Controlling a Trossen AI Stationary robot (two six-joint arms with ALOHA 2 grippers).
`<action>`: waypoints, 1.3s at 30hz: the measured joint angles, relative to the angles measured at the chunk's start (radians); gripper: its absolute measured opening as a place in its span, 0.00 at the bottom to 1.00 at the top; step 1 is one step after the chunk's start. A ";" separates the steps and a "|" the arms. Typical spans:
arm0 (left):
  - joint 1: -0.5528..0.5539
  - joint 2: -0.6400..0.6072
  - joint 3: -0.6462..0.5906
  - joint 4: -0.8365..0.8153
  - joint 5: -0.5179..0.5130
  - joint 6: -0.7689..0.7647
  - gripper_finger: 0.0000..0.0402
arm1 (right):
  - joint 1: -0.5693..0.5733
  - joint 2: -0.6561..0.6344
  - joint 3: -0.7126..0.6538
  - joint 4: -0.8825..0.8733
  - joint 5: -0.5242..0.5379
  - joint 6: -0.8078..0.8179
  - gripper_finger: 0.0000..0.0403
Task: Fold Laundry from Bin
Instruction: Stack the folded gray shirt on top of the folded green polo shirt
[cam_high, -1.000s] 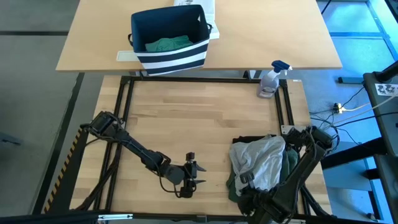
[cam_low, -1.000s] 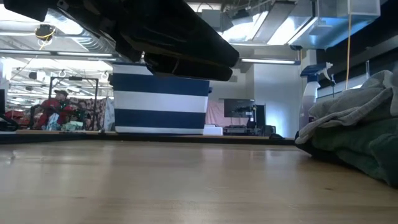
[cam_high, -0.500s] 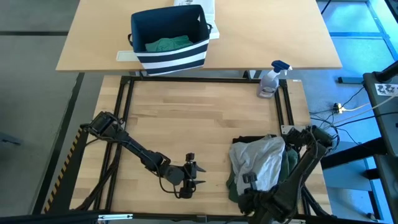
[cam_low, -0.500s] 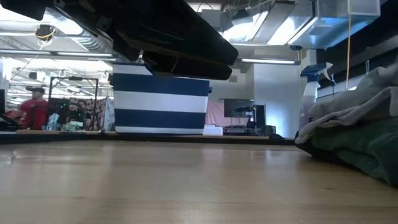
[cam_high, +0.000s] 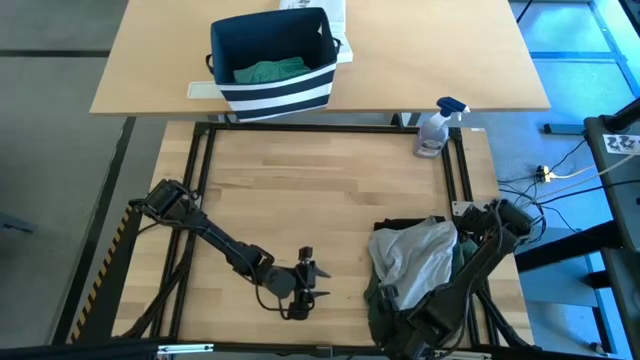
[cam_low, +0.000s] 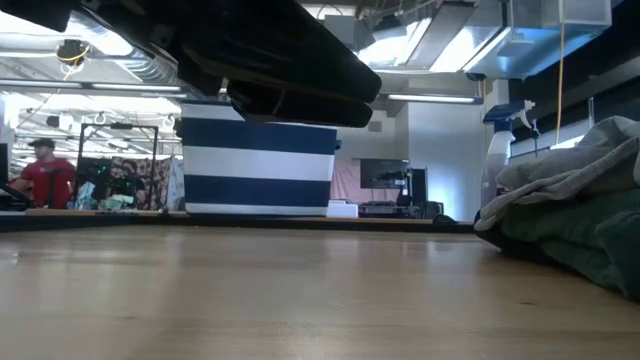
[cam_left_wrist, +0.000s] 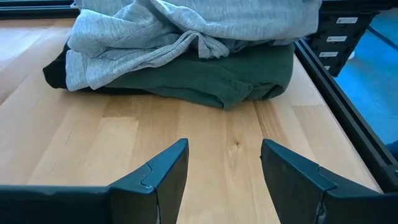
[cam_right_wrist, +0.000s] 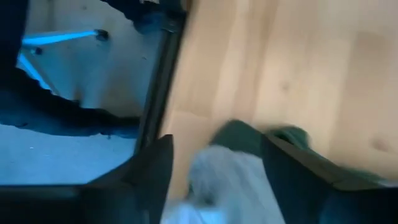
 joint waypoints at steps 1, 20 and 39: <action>-0.002 0.000 0.000 0.000 0.003 0.000 0.49 | 0.002 -0.004 0.019 -0.040 0.011 0.007 0.61; -0.037 -0.075 0.030 0.009 0.000 0.134 0.49 | 0.232 -0.263 -0.361 -0.158 0.446 0.811 0.03; -0.054 -0.093 0.031 0.014 -0.017 0.155 0.49 | 0.347 -0.307 -0.645 0.035 0.202 1.217 0.02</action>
